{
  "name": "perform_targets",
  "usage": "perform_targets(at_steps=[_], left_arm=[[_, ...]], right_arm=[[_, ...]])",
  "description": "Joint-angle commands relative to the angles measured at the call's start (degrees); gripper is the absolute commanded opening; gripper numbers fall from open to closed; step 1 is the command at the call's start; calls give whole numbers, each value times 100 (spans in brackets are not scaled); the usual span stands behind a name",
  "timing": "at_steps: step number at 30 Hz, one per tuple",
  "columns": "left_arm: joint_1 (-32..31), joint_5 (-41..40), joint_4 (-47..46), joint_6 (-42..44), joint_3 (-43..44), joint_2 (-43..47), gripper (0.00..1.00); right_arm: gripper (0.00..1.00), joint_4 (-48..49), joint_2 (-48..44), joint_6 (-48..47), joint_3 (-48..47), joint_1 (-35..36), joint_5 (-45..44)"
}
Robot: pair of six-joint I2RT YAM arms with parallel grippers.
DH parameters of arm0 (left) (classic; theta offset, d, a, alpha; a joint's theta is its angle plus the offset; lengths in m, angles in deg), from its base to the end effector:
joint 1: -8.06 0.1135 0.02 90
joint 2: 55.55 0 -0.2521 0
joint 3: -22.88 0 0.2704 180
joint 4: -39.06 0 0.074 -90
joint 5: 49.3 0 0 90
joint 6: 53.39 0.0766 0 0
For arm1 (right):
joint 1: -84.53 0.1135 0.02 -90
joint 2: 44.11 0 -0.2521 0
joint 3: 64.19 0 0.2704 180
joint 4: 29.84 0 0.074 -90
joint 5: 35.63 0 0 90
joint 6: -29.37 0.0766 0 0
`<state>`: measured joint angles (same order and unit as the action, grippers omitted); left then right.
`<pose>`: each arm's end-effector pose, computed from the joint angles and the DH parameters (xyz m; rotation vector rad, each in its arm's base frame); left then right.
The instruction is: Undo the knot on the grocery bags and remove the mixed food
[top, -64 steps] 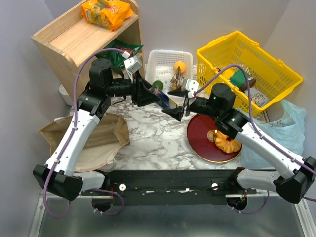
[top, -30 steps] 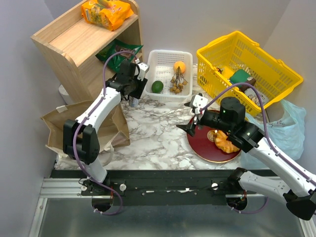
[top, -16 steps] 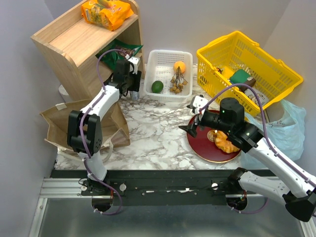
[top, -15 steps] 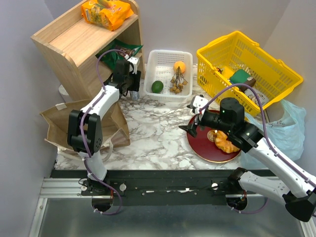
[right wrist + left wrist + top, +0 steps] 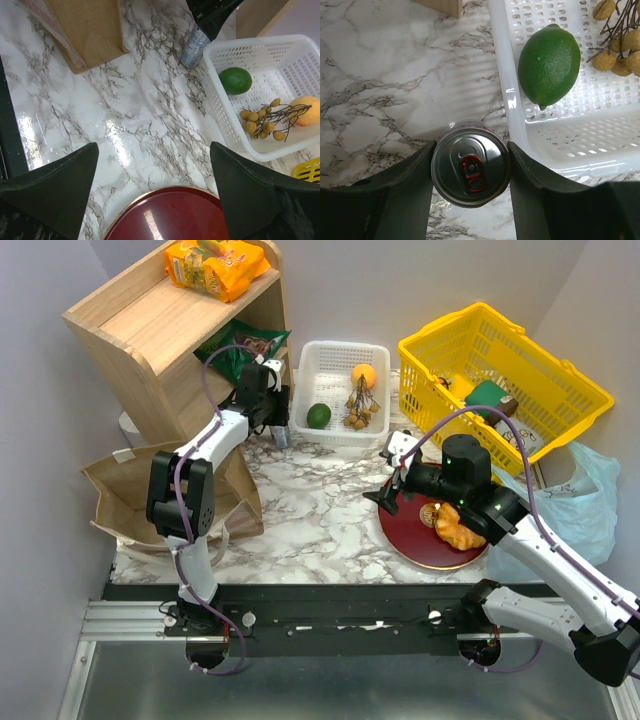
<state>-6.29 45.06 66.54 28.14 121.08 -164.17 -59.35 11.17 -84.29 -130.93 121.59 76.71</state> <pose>0.4685 -0.1259 0.2111 0.1570 2.2416 -0.3011 0.2052 0.1915 0.3296 -1.1802 1.4829 0.5268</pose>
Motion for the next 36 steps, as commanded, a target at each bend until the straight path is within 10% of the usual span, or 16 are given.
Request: perform_targets(at_steps=[1,13,36], left_arm=[[108,-147,-121,-287,295,-133,4],[108,-181,-200,-296,277,139,98],[-340,135,-130,-32,5,1026,98]], right_arm=[[99,-115,-27,-33,153,-50,77],[99,25,-106,72,355,-102,191],[99,60,-343,90,539,-234,182]])
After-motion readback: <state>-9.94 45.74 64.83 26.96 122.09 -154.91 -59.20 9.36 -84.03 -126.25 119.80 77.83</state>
